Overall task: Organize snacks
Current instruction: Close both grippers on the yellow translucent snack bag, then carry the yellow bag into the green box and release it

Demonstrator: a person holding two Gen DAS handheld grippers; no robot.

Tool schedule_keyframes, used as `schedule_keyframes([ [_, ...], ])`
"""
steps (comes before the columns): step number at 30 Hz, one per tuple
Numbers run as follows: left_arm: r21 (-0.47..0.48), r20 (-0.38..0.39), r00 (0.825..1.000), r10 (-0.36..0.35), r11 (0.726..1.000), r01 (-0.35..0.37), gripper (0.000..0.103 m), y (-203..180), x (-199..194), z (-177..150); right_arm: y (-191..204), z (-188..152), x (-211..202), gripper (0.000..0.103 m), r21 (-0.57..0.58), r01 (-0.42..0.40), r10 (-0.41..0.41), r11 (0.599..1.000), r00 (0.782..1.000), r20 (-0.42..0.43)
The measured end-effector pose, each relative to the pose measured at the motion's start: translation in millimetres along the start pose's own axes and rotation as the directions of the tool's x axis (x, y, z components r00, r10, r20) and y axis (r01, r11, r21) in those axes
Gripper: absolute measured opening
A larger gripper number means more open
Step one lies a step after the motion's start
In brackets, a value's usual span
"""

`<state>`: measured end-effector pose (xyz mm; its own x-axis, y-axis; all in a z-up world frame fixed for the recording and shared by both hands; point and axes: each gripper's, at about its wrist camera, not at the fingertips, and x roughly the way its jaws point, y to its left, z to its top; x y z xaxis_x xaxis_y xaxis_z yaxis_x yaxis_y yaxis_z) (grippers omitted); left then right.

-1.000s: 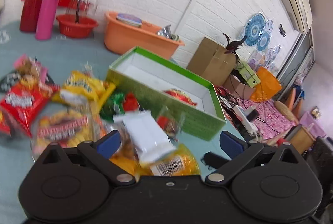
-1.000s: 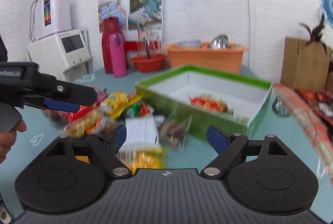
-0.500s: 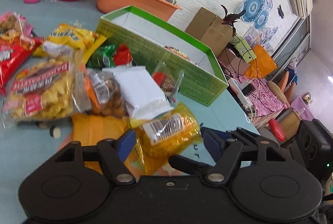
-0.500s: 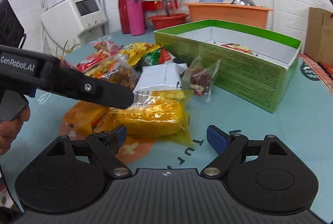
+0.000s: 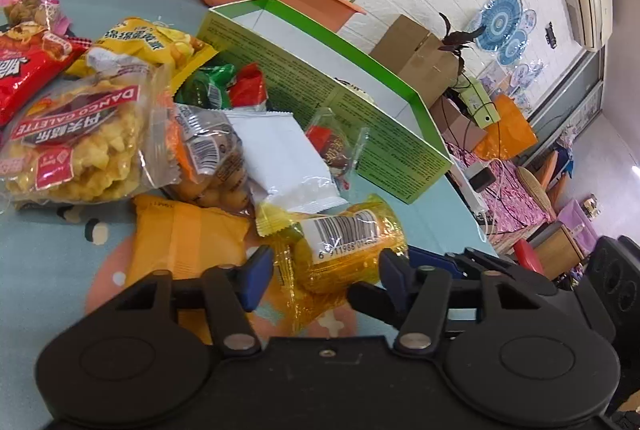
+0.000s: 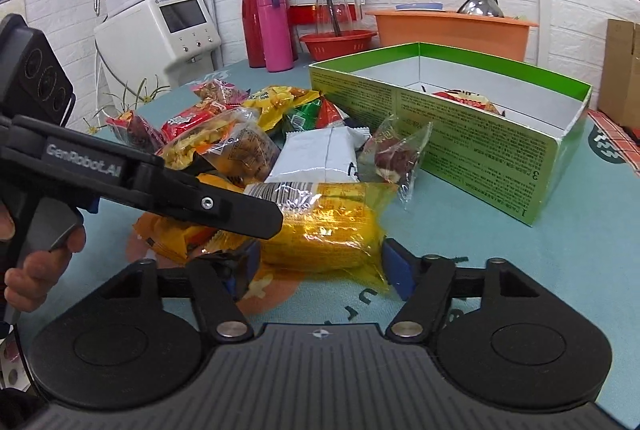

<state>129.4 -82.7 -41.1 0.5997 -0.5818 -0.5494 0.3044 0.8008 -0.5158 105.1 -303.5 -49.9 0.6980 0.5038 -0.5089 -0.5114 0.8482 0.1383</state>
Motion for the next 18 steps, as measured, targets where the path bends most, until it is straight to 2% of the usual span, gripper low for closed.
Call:
schedule_keyframes([
  [4,-0.011,0.008,1.000,0.005,1.000,-0.005,0.074,-0.5,3.7,-1.6,-4.0,-1.6,0.0,0.084,0.028,0.000,0.000,1.000,1.000,0.005],
  [7,-0.021,0.007,1.000,0.003,1.000,-0.002,0.074,-5.1,1.5,-2.3,1.9,-0.7,-2.8,0.074,0.009,0.024,-0.024,1.000,1.000,0.006],
  [12,0.014,0.045,0.998,-0.036,0.999,0.036,0.073,-21.0,-12.0,5.1,1.4,8.3,-24.2,0.071,0.007,0.039,-0.039,0.999,0.997,0.061],
  [18,0.091,0.100,0.991,-0.088,0.993,0.079,0.072,-47.4,-11.1,34.6,-11.1,34.8,-40.4,0.066,-0.004,0.095,-0.093,0.995,0.982,0.163],
])
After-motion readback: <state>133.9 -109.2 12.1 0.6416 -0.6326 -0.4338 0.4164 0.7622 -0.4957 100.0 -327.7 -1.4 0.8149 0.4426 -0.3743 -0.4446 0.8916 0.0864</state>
